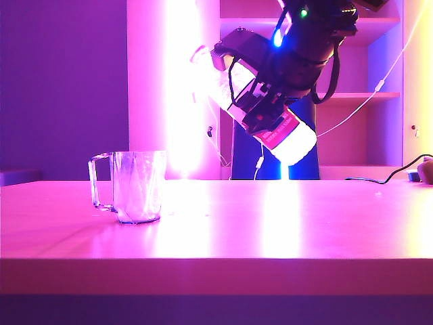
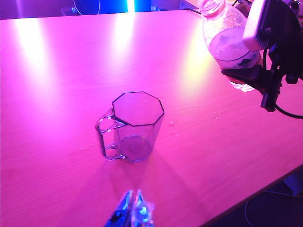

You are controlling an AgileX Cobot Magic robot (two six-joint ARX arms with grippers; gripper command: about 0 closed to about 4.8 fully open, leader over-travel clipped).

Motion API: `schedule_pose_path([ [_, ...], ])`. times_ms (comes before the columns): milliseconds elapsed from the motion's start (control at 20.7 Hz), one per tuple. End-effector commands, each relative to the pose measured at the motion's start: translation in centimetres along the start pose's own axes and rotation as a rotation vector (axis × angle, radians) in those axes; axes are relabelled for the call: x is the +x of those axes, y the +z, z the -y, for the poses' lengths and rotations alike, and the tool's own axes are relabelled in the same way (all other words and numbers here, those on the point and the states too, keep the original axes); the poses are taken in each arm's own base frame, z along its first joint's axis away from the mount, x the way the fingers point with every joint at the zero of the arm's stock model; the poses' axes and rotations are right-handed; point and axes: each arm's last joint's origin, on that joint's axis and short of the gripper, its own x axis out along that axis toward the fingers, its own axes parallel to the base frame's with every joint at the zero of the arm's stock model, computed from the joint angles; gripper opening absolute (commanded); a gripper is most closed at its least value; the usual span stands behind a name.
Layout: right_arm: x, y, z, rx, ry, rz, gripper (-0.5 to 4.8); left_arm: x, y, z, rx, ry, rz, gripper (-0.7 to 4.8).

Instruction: Pick up the mineral water bottle on the table and pour water into the mug until it's half full.

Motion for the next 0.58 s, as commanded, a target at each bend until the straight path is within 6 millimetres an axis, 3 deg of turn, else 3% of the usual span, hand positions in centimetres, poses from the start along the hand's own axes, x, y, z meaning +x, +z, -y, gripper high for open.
schedule_pose_path([
  [48,-0.19,0.39,0.37,0.003,-0.019,0.013,2.74,-0.01,0.12,0.01,0.01,-0.003,0.011,-0.04],
  [579,0.06,0.14,0.08,-0.14,-0.061,-0.052,2.74,-0.01,0.12,0.01,0.01,-0.003,0.011,-0.05],
])
